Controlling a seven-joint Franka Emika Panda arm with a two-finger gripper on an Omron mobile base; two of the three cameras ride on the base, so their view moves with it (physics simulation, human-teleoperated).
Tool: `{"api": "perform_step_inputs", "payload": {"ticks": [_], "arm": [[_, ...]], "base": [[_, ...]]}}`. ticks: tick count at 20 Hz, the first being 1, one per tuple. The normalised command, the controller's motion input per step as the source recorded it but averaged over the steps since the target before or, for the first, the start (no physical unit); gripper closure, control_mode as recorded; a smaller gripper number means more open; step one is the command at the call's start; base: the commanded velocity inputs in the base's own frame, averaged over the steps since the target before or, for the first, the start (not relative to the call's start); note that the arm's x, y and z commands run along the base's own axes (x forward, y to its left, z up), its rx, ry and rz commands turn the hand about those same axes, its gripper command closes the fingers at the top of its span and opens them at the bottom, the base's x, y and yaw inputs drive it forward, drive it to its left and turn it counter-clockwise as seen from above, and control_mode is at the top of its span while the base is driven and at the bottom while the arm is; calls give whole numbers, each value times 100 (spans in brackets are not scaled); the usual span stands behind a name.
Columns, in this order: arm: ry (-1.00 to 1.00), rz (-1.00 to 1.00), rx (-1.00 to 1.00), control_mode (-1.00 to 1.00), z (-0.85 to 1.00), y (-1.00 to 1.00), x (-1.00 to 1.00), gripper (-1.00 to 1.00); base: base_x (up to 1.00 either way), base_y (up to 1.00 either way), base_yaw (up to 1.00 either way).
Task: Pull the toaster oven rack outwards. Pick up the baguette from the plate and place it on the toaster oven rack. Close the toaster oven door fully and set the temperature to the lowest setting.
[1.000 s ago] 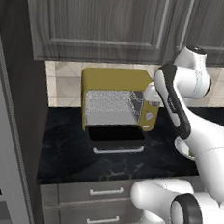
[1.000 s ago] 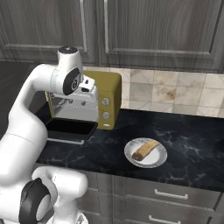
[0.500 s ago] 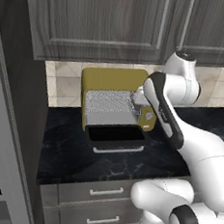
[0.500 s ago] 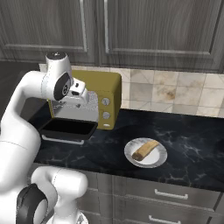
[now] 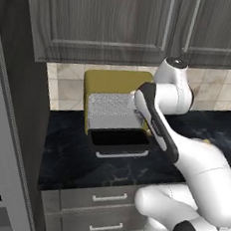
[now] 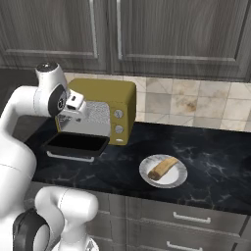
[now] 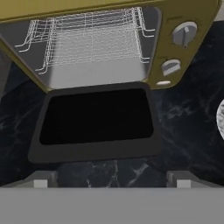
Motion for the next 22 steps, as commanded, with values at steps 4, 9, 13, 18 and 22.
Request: {"api": "perform_step_inputs", "payload": {"ticks": [4,9,13,18,22], "arm": [[-11,-4,-5,-100,-48,2,0,-100],[-8,0,-4,-100,-49,0,0,-100],[-11,0,-3,-100,-28,1,0,-100],[-9,-1,0,-100,-19,0,2,-100],[-11,0,0,-100,-1,0,7,-100]], "base": [[0,0,0],[0,0,0],[0,0,0],[0,0,0],[0,0,0]]}}
